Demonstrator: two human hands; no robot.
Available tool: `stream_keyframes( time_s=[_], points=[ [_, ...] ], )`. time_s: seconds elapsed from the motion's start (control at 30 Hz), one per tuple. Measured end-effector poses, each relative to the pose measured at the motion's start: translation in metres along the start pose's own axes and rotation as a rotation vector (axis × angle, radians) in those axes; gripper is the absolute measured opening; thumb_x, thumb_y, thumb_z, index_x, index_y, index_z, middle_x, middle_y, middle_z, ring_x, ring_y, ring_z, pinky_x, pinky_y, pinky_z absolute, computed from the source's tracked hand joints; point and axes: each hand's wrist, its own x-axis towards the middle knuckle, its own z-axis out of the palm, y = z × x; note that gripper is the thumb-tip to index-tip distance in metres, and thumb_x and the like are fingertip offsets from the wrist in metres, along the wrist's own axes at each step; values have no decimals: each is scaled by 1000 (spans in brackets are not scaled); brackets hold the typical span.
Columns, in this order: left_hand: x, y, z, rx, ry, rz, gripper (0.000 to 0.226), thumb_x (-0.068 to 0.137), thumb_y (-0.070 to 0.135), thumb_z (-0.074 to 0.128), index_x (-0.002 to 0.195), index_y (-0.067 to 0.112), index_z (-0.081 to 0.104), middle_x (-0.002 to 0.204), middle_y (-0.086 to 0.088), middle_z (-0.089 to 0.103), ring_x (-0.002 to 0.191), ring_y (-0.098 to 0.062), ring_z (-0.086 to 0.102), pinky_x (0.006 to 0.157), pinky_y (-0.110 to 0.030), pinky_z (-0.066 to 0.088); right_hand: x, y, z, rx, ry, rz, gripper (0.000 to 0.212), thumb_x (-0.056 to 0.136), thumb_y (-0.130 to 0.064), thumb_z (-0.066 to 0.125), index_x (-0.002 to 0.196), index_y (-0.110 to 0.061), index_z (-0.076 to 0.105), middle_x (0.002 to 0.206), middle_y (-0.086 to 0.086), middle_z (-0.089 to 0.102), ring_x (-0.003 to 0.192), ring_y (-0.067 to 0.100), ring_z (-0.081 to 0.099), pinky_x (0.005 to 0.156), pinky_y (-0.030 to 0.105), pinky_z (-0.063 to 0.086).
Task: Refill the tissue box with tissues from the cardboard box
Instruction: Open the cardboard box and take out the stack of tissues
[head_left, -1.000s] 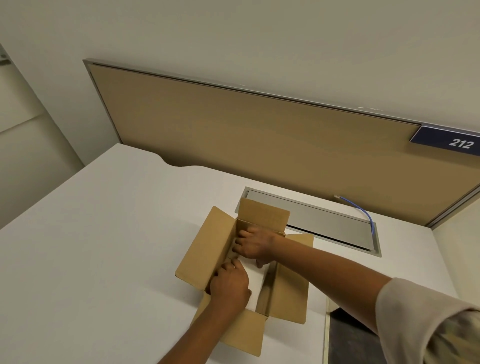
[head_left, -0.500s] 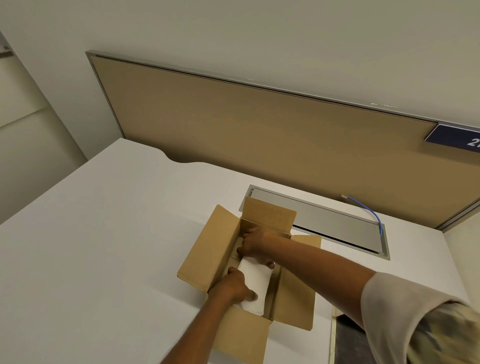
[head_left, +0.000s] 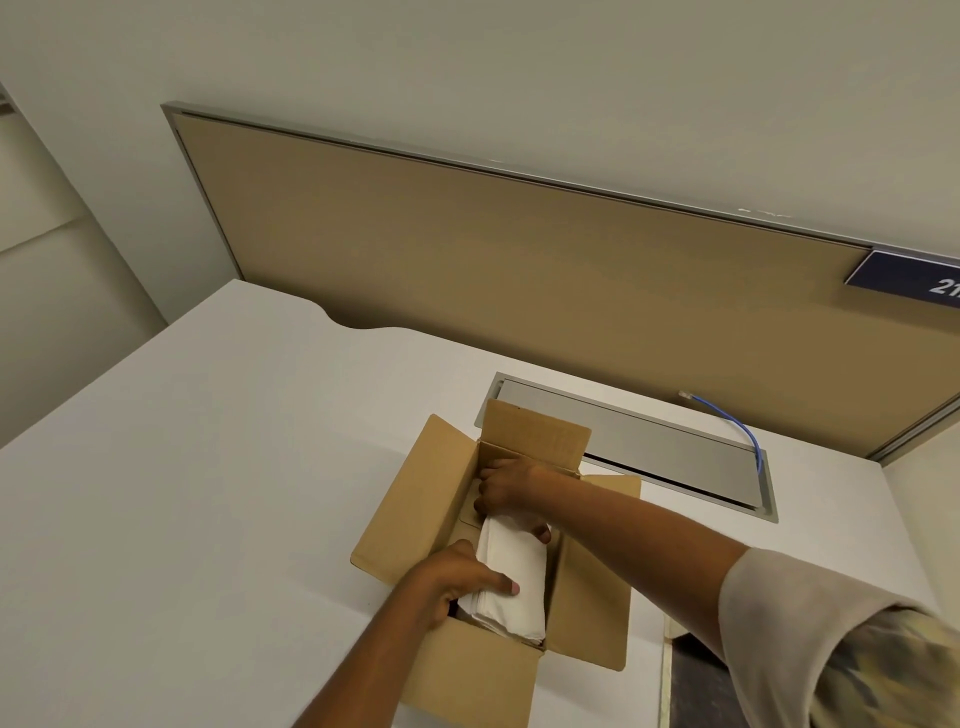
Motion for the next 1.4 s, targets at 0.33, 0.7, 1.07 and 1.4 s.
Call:
stream_keyframes(
  time_s=[0.33, 0.7, 1.07, 1.4],
  points=[
    [-10, 6, -4, -55, -58, -11, 75, 67, 25, 86, 125, 10, 41, 123, -10, 56, 109, -27, 58, 92, -44, 53, 6, -7, 18, 162, 36, 185, 40, 97, -23, 56, 135, -12, 51, 144, 8, 47, 138, 26, 35, 118, 39, 22],
    [-10, 0, 2, -96, 32, 125, 89, 57, 25, 89, 126, 19, 34, 120, -3, 54, 106, -21, 55, 88, -37, 53, -7, -2, 21, 204, 213, 125, 41, 81, -15, 73, 115, -3, 54, 109, 14, 65, 109, 30, 55, 112, 40, 32],
    [-41, -6, 21, 274, 516, 447, 73, 70, 38, 77, 116, 29, 21, 105, 8, 47, 89, -10, 54, 74, -18, 45, -35, 2, 14, 367, 385, 212, 65, 76, -21, 77, 132, -1, 49, 127, 18, 57, 121, 30, 47, 115, 38, 23],
    [-63, 15, 27, 292, 678, 413, 74, 66, 38, 79, 101, 28, 15, 92, 6, 51, 71, -12, 53, 53, -16, 39, -63, -1, 11, 458, 456, 266, 71, 75, -27, 81, 133, 2, 50, 127, 19, 58, 119, 32, 47, 106, 43, 38]
  ],
)
